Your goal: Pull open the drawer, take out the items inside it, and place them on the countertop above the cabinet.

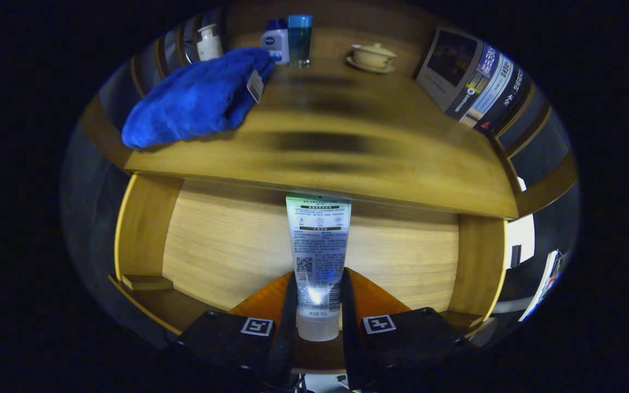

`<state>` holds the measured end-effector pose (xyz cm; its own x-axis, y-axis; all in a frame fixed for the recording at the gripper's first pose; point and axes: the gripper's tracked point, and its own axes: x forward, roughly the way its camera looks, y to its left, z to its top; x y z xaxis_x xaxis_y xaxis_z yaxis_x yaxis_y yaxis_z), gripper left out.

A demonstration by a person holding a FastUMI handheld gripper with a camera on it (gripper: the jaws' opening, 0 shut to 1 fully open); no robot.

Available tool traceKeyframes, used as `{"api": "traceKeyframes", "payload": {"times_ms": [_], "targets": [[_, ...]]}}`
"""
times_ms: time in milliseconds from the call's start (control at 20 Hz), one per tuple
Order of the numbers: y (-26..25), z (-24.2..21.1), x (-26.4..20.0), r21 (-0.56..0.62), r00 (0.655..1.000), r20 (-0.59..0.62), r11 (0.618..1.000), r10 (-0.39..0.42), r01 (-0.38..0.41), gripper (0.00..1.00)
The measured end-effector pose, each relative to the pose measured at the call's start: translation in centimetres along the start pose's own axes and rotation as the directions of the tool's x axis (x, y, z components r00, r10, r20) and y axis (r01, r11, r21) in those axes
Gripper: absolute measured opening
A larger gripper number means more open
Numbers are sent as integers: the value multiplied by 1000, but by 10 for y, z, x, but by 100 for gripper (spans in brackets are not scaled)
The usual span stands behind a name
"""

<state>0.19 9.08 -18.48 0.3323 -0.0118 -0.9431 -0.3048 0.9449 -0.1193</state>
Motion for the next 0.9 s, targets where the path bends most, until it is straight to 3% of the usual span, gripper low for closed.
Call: {"api": "traceKeyframes", "payload": {"times_ms": [500,900], "targets": [[-8,42,-94,-35,995,104,999,3,1,46],[-29,122,-84,25,984,175,999,-24,20,46]]}}
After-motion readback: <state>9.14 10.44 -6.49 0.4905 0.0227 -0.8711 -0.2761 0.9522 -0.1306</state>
